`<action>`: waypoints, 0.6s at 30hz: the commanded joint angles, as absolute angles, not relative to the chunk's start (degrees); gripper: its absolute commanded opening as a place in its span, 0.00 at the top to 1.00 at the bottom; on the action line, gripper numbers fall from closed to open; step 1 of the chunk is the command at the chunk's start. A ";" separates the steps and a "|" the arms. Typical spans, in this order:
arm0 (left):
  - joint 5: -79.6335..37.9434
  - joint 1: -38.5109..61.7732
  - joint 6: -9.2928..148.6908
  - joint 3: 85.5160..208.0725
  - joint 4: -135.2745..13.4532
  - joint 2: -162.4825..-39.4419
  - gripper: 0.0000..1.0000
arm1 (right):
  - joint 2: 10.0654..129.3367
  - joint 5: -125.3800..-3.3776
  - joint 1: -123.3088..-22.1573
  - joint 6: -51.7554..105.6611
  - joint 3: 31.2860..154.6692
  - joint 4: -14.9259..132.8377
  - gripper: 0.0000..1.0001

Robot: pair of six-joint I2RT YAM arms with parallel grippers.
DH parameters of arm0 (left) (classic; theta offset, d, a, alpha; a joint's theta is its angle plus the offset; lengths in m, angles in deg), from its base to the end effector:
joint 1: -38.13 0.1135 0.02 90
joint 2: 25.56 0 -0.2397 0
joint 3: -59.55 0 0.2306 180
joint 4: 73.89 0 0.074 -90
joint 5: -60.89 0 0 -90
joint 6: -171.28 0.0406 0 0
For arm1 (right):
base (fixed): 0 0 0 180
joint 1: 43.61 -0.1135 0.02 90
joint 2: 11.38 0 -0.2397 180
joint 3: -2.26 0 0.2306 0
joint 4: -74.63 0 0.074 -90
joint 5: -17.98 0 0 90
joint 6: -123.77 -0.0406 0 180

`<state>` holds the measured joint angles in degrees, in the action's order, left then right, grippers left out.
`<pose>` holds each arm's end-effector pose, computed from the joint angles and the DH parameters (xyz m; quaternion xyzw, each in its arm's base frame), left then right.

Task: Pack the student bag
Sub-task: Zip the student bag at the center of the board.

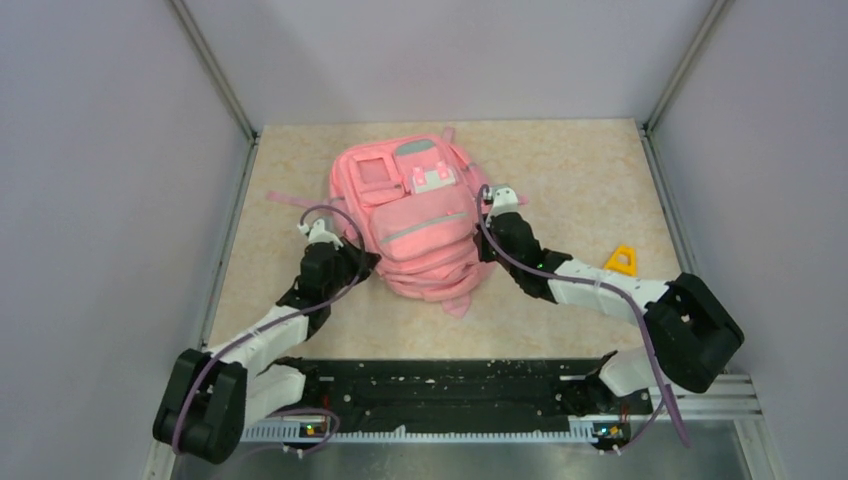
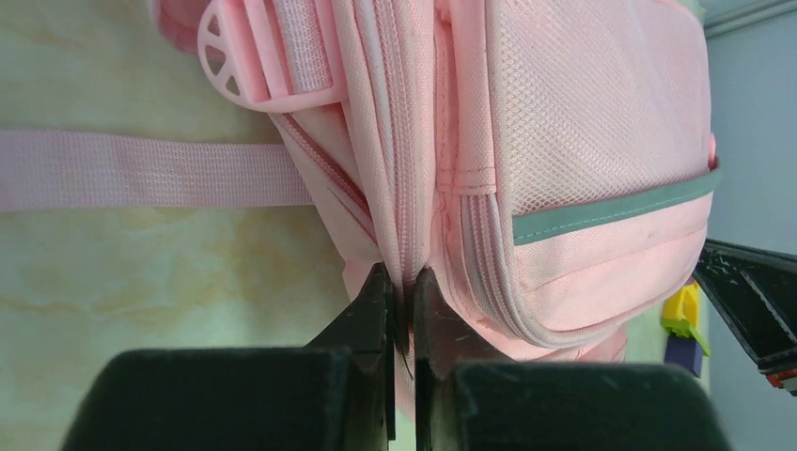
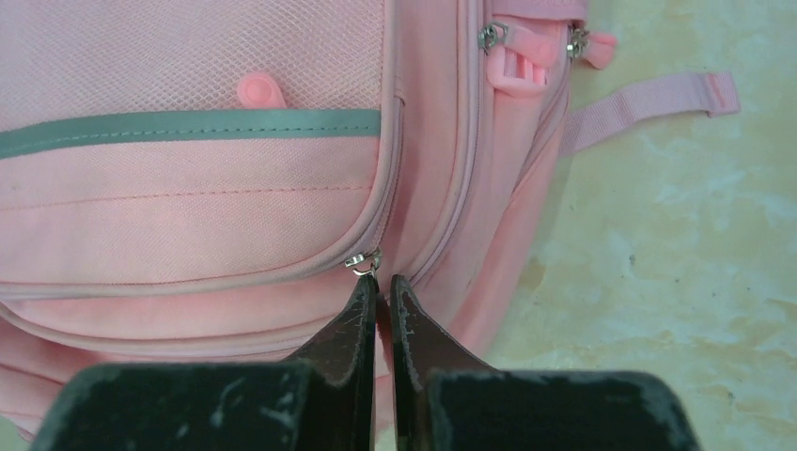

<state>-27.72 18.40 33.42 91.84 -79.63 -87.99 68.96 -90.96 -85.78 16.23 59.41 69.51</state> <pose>0.2000 -0.0728 0.1629 -0.1979 0.8169 -0.3098 0.4445 0.2243 0.1854 0.2057 -0.0982 0.8454 0.1292 0.5089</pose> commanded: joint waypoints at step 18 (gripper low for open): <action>-33.08 38.93 58.78 112.47 -71.22 -103.73 1.00 | 77.36 -93.92 -81.48 39.63 66.59 73.56 1.00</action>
